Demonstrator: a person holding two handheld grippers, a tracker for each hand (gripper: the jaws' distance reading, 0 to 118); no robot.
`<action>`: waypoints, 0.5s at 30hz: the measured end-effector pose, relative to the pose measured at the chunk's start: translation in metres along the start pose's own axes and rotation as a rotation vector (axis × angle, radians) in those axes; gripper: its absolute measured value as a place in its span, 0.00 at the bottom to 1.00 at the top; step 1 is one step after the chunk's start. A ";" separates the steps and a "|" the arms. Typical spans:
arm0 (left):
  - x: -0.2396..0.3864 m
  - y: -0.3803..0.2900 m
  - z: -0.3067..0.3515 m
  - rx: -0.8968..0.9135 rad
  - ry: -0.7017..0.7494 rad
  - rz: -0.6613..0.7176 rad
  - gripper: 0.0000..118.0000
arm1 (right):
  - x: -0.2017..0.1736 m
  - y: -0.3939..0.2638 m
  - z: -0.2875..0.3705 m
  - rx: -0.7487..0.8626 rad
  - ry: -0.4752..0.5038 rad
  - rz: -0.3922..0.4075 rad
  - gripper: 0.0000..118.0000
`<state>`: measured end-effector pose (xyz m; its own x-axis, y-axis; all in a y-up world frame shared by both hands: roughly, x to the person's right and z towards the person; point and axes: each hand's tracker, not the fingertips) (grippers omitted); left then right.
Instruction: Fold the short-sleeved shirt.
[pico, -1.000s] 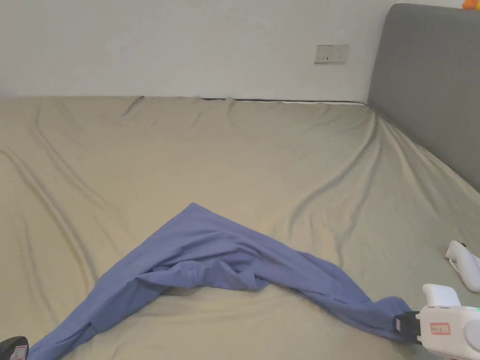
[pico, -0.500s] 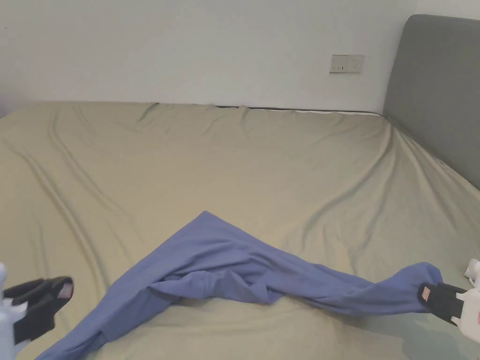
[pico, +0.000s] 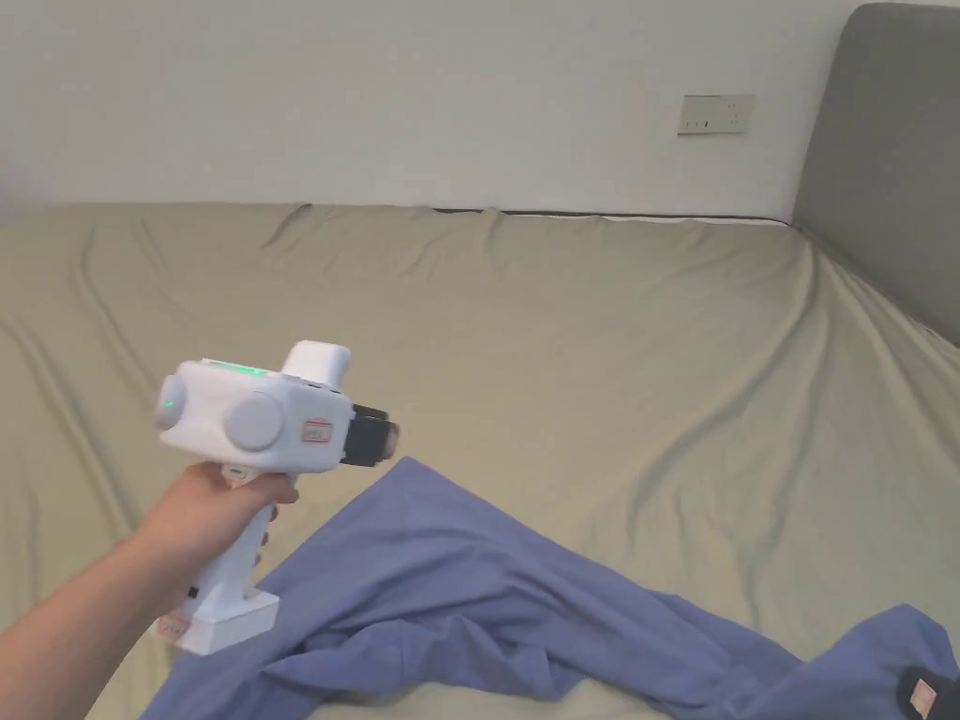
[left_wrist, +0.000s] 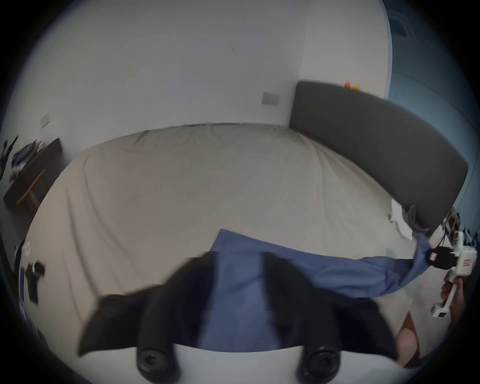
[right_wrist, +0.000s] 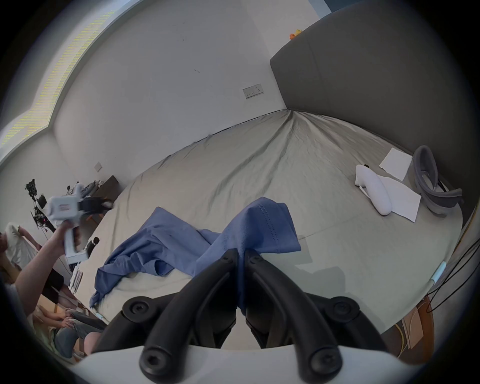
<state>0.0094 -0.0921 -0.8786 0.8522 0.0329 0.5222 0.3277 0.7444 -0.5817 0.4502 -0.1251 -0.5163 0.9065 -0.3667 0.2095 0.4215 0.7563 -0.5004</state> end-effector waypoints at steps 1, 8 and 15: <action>0.001 0.007 -0.026 -0.034 -0.002 -0.015 1.00 | -0.002 0.000 -0.001 -0.006 -0.001 0.012 0.05; -0.036 0.017 -0.160 -0.218 0.010 -0.067 1.00 | -0.001 0.000 -0.007 -0.036 -0.010 0.044 0.05; -0.025 -0.016 -0.179 -0.309 0.059 -0.064 1.00 | 0.003 0.005 -0.011 -0.039 -0.007 0.022 0.05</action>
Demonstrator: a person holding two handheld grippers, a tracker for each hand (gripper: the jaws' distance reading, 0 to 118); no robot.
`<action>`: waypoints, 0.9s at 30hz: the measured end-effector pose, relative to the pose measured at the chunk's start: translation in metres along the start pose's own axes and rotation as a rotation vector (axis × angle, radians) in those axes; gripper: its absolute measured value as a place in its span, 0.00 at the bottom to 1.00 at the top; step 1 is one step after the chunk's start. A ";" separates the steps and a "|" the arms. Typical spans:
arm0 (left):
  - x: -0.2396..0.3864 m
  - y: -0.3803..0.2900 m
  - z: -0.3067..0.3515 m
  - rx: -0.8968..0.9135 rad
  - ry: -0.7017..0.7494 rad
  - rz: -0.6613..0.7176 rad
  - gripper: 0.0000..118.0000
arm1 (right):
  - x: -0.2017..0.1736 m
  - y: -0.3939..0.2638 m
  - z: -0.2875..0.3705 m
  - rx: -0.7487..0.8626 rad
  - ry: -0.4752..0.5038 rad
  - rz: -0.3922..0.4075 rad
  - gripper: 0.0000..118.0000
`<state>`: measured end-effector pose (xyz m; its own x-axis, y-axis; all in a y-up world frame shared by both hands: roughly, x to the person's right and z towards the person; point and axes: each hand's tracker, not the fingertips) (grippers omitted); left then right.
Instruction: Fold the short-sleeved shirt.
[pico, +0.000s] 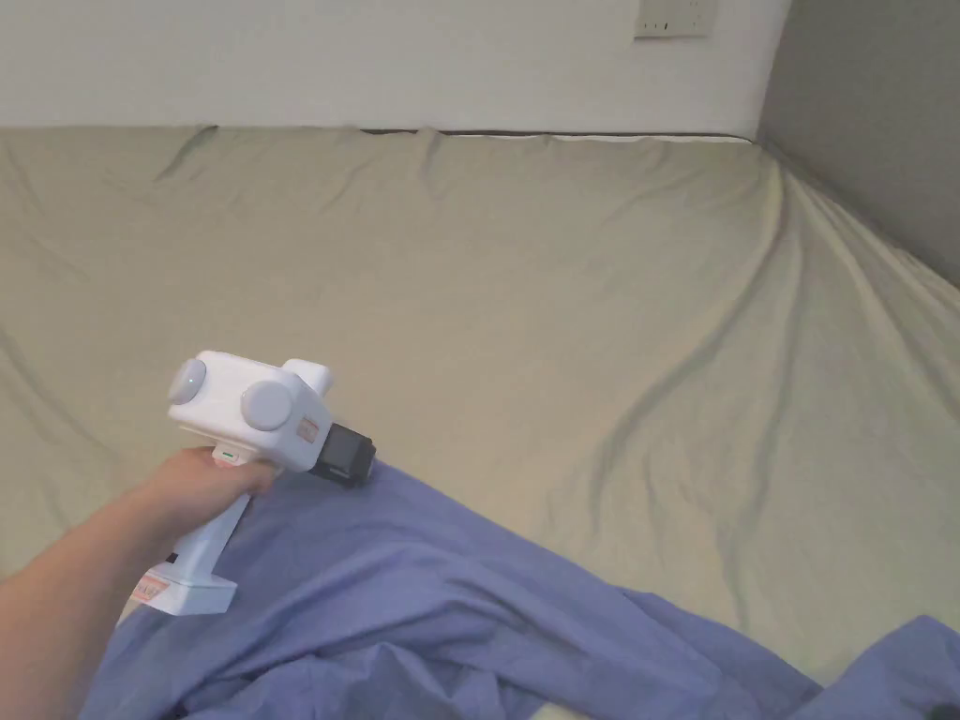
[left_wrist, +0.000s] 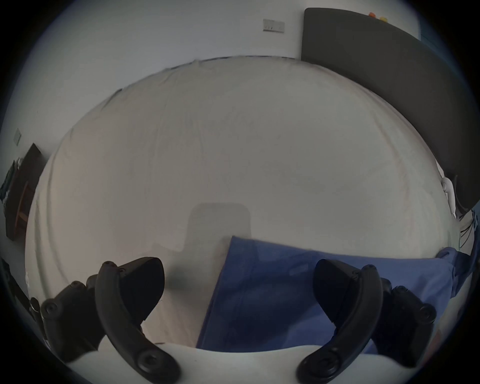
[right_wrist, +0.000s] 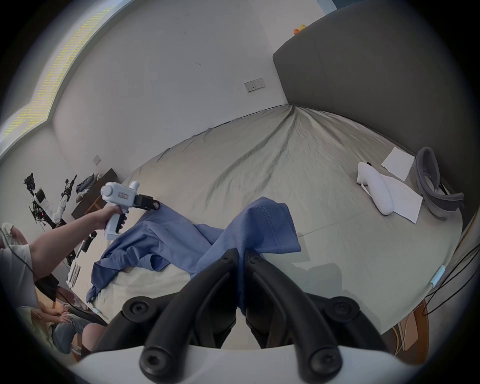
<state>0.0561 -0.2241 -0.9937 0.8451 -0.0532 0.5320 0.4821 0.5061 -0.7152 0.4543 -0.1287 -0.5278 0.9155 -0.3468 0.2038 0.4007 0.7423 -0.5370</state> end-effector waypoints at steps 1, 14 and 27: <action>0.004 -0.005 0.000 -0.001 -0.012 0.005 1.00 | -0.001 0.001 -0.001 -0.001 -0.001 -0.002 0.05; -0.001 0.002 0.024 0.166 -0.061 -0.012 0.03 | 0.001 0.000 -0.011 -0.025 0.004 -0.002 0.05; -0.001 -0.046 0.207 0.505 -0.119 0.179 0.03 | -0.021 0.041 0.035 0.129 0.063 0.032 0.05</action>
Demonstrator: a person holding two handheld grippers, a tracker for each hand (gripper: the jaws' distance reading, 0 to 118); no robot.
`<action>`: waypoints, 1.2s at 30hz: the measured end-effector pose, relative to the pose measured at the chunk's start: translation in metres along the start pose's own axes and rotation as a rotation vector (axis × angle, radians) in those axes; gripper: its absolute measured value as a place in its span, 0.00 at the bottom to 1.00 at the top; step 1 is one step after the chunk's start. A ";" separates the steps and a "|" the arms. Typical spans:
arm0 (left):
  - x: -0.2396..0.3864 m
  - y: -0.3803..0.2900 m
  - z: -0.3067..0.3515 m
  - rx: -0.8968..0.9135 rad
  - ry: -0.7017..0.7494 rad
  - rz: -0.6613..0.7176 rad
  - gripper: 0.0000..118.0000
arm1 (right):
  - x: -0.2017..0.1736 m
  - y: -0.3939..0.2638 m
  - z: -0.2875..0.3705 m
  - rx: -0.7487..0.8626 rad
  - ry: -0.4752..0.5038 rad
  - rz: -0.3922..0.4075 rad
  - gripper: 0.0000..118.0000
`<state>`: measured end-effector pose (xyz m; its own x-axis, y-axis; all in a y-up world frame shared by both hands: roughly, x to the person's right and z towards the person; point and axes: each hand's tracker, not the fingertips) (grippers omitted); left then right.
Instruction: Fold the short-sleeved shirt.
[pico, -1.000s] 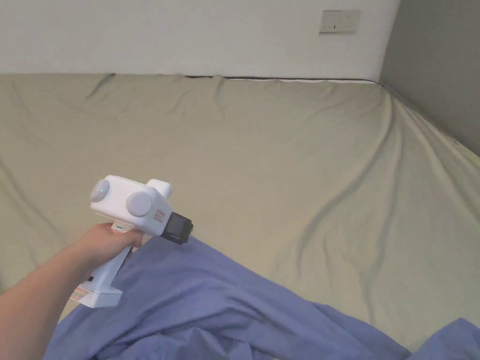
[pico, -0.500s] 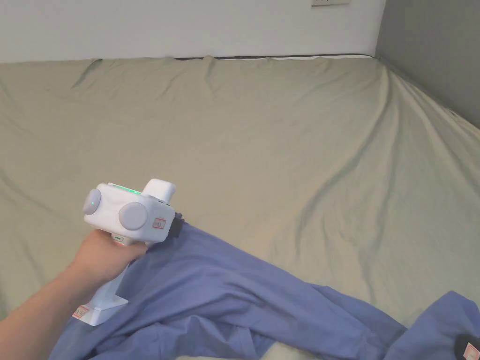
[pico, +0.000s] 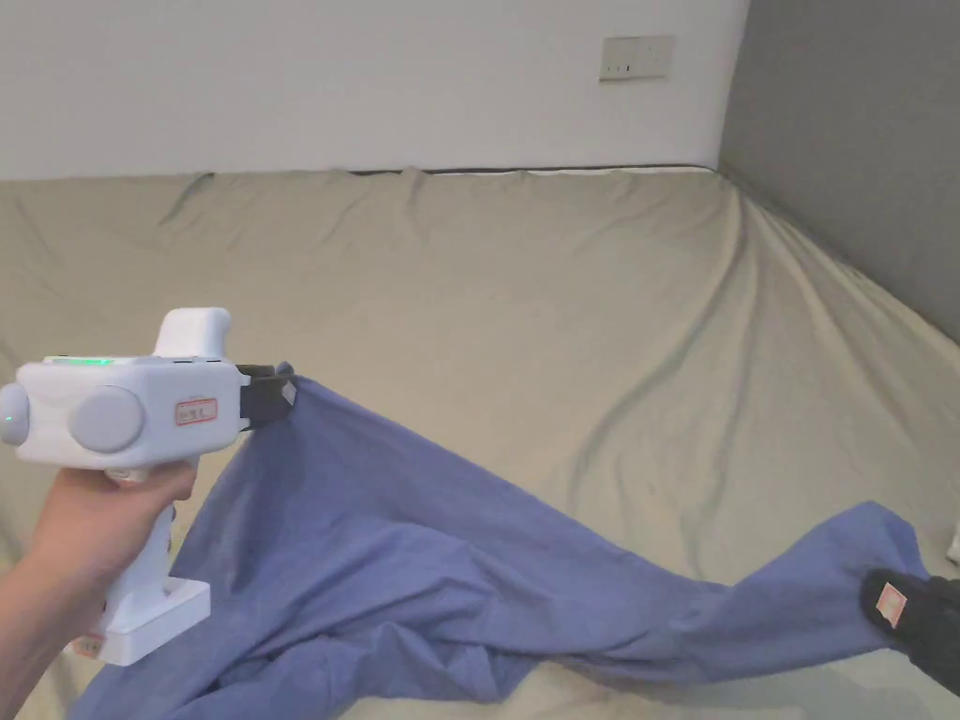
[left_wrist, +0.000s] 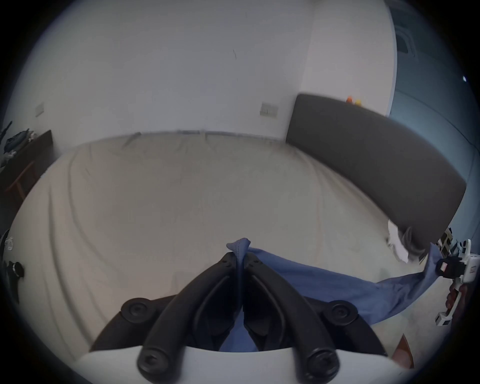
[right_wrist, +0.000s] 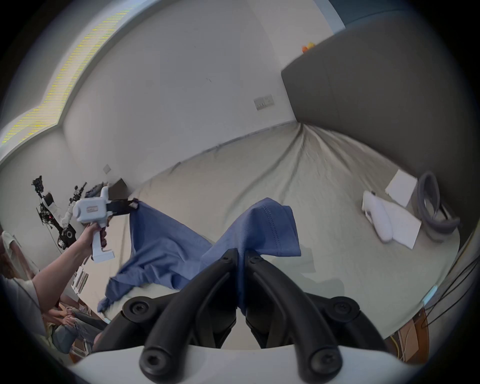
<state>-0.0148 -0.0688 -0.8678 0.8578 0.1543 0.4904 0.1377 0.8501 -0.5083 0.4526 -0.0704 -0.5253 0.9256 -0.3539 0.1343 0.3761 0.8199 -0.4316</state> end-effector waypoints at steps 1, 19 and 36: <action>0.002 0.008 0.027 0.036 -0.002 0.001 0.03 | -0.006 0.009 0.007 0.031 0.019 0.001 0.05; 0.029 0.057 0.461 0.555 0.216 -0.072 0.03 | -0.122 0.147 0.152 0.452 0.241 0.123 0.05; 0.071 0.041 0.620 0.724 0.289 -0.177 0.03 | -0.174 0.243 0.300 0.692 0.348 0.179 0.05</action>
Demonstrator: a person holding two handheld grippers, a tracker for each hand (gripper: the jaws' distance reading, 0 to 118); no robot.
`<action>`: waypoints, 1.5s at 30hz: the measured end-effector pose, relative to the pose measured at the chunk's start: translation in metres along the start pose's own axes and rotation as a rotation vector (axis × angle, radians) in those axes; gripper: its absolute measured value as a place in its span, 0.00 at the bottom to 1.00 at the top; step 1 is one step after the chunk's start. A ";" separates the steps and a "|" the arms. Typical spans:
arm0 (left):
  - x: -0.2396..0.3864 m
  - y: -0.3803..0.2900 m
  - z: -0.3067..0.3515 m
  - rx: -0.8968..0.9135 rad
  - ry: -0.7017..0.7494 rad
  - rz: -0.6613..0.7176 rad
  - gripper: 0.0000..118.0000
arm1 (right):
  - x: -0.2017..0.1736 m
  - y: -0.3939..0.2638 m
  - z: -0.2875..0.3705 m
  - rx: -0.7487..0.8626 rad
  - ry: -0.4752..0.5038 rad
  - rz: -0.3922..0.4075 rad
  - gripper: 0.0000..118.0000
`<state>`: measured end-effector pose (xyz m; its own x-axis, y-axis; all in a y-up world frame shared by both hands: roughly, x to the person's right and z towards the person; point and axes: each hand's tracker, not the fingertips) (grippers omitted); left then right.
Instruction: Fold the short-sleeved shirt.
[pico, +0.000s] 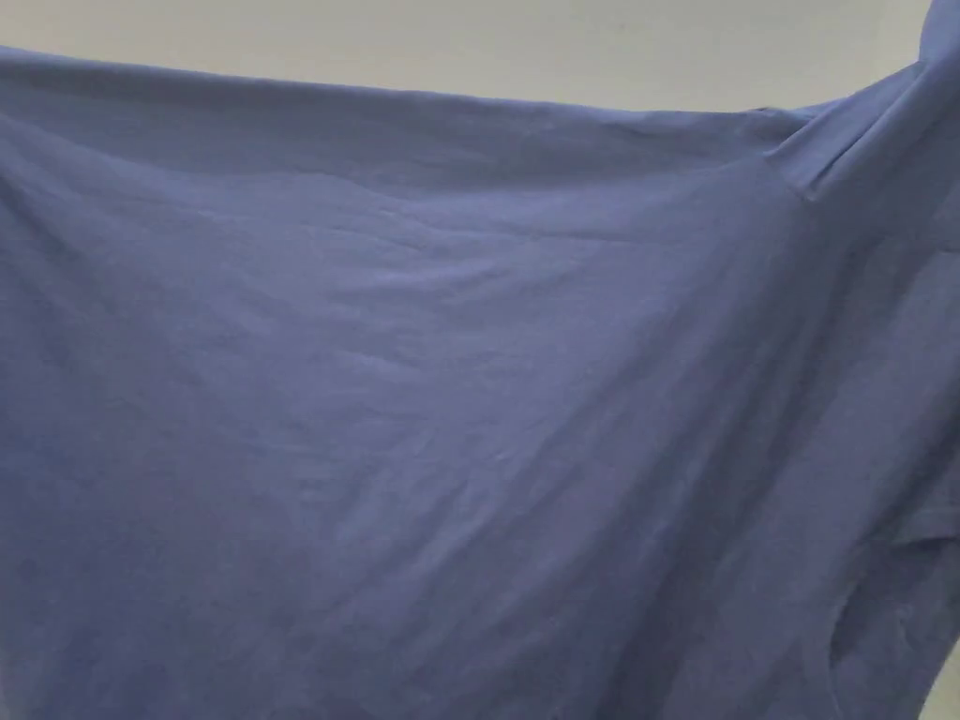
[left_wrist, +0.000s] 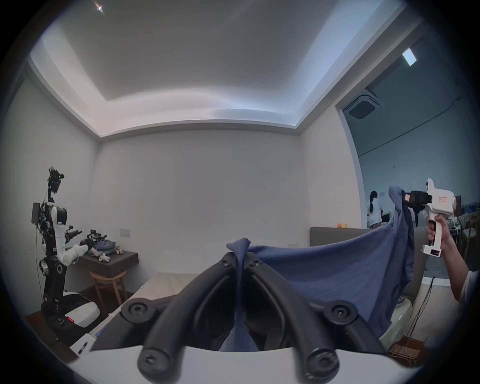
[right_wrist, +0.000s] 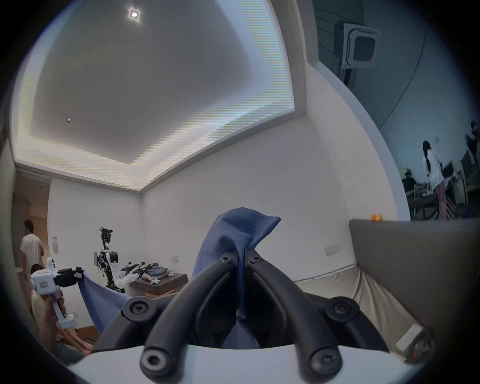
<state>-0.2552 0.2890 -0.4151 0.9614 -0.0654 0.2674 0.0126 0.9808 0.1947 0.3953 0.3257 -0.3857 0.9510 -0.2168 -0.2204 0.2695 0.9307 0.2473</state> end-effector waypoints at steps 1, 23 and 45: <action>0.001 0.001 0.000 0.002 0.002 -0.002 0.03 | -0.004 0.004 0.003 0.007 -0.007 0.035 0.05; 0.009 -0.063 -0.230 -0.160 0.087 0.012 0.03 | 0.055 -0.032 -0.215 -0.190 -0.171 0.112 0.05; 0.021 -0.151 -0.562 -0.283 0.105 0.012 0.03 | 0.144 -0.122 -0.492 -0.230 -0.407 0.188 0.05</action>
<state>-0.0819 0.2430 -0.9694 0.9849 -0.0486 0.1663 0.0631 0.9946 -0.0827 0.4248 0.3257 -0.9121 0.9742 -0.0936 0.2053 0.0908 0.9956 0.0232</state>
